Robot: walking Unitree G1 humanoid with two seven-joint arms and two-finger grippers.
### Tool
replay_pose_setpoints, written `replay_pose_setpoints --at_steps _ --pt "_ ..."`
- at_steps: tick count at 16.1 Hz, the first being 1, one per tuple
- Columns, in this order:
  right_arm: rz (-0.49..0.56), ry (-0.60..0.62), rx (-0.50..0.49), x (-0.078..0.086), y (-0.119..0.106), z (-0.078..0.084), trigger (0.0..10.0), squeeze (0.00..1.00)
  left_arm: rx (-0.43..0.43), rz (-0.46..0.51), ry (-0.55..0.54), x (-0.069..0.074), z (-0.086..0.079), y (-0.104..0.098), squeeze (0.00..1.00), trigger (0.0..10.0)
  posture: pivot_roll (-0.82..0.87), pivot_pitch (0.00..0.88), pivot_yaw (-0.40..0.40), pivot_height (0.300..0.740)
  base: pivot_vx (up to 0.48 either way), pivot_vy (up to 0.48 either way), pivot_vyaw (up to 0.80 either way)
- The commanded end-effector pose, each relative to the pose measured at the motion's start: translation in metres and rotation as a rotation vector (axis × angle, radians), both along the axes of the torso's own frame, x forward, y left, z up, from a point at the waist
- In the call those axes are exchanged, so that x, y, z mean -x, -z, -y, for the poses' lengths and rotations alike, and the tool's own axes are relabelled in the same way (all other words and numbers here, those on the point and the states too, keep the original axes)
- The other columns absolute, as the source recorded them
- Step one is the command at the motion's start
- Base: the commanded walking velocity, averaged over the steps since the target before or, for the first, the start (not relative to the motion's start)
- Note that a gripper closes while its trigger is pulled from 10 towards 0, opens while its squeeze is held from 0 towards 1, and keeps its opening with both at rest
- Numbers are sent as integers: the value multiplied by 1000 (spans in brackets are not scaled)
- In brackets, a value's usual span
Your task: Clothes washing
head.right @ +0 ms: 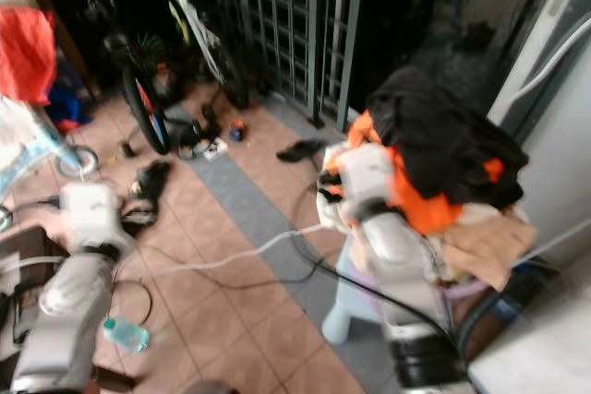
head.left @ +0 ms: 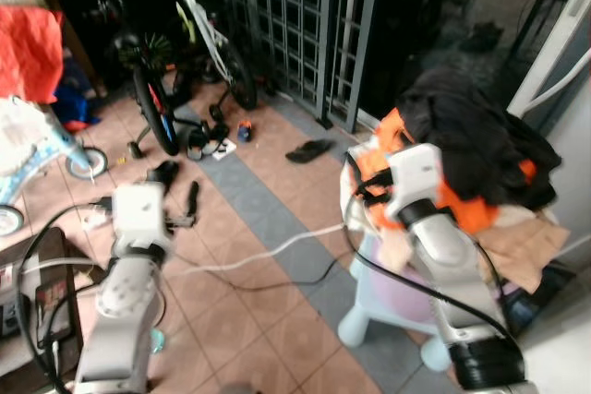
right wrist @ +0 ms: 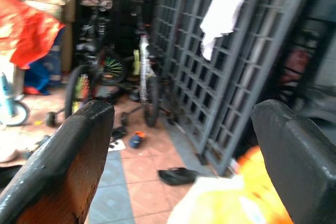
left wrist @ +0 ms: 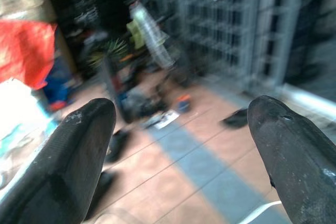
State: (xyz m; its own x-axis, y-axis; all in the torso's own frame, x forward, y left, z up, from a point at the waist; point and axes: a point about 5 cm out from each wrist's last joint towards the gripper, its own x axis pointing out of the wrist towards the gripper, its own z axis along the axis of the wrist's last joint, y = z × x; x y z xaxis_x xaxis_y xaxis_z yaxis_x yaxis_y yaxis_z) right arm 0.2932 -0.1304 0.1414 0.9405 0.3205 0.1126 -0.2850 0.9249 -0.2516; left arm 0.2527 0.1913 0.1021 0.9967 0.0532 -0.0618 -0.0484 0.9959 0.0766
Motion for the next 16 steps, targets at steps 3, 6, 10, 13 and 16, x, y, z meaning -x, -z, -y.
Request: replay_pose_setpoints --at_steps 3,6,10,13,16 --pt "22 88 18 -4 -2 16 10000 0 3 24 36 -2 10 -4 0 10000 0 22 57 740 190 -236 0" --pt "57 136 40 -7 -7 22 10000 0 16 22 29 -2 10 -4 0 10000 -3 22 52 740 287 -374 0" --pt "83 195 64 -9 -9 29 10000 0 26 23 30 -2 11 -3 0 10000 -6 22 49 740 262 -399 0" --pt "64 208 87 -8 -3 30 10000 0 31 21 32 -3 11 -3 0 10000 -8 23 48 740 249 -373 0" --pt "11 154 69 -6 5 22 10000 0 43 21 23 -3 10 -3 0 10000 -8 24 47 740 0 0 0"
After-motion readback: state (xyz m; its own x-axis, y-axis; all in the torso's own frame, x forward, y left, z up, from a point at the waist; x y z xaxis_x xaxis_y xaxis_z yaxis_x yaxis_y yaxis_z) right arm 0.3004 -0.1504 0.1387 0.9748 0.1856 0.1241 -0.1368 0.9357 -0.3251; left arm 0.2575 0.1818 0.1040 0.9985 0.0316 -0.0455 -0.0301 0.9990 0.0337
